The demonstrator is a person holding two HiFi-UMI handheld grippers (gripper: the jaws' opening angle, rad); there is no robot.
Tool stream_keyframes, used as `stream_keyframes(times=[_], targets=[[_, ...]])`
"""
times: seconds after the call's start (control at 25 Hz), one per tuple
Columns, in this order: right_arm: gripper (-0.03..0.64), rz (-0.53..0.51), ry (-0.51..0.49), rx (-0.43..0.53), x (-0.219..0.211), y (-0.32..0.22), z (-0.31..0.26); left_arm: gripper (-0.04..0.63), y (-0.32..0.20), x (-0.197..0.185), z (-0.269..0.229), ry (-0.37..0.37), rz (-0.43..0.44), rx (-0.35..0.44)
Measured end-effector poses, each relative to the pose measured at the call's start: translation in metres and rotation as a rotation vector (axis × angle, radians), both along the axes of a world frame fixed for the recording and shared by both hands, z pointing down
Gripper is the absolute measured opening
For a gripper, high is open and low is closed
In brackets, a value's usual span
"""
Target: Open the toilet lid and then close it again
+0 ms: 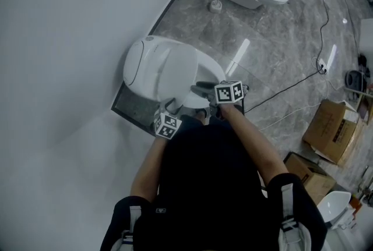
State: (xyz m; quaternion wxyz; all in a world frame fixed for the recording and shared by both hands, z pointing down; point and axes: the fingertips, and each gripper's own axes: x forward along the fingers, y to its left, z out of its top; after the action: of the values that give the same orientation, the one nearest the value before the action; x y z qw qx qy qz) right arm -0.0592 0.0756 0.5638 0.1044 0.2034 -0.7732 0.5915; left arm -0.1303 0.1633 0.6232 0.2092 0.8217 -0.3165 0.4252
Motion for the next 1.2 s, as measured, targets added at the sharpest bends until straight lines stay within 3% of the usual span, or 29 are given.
stream_keyframes(times=[0.36, 0.56, 0.8, 1.2], targets=[[0.17, 0.038, 0.001, -0.036, 0.01, 0.009, 0.006, 0.216, 0.015, 0.022, 0.013, 0.047, 0.112, -0.063], [0.046, 0.058, 0.065, -0.039, 0.028, 0.017, 0.014, 0.219, 0.021, 0.031, 0.012, 0.067, 0.162, -0.106], [0.046, 0.082, 0.036, -0.061, 0.029, 0.017, 0.017, 0.219, 0.022, 0.028, 0.01, 0.11, 0.115, -0.122], [0.044, 0.125, 0.031, -0.159, 0.035, 0.018, 0.029, 0.219, 0.039, 0.025, 0.014, 0.085, 0.109, -0.134]])
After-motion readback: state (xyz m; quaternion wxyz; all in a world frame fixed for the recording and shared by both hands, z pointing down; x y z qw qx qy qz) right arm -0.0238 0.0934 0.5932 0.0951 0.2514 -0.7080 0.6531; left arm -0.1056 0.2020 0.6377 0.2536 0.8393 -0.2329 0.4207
